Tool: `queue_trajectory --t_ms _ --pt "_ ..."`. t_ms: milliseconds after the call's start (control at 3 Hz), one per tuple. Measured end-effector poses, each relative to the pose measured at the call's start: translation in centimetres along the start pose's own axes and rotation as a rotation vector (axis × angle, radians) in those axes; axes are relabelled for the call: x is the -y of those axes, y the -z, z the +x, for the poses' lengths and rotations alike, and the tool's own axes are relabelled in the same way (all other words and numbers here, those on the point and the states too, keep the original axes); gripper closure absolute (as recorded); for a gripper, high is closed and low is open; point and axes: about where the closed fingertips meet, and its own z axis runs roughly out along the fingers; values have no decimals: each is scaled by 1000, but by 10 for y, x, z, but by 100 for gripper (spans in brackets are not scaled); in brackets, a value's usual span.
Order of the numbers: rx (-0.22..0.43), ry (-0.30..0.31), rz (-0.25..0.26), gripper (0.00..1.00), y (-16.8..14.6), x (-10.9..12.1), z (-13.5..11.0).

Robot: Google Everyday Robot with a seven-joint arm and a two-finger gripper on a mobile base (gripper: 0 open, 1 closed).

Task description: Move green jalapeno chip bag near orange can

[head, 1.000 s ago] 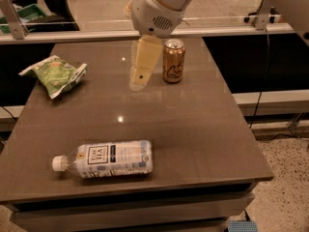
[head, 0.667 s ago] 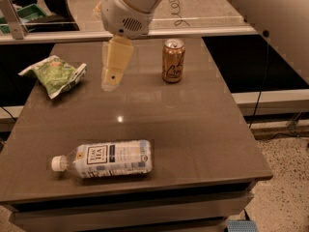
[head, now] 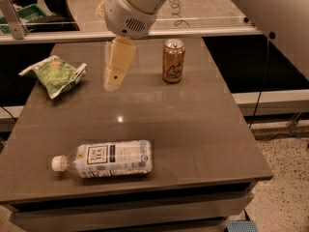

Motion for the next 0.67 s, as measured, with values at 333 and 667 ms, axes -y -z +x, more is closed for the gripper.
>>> queue_trajectory --t_ms 333,667 --pt "3 22 31 0 -18 25 5" --pt "11 16 66 0 -49 63 12"
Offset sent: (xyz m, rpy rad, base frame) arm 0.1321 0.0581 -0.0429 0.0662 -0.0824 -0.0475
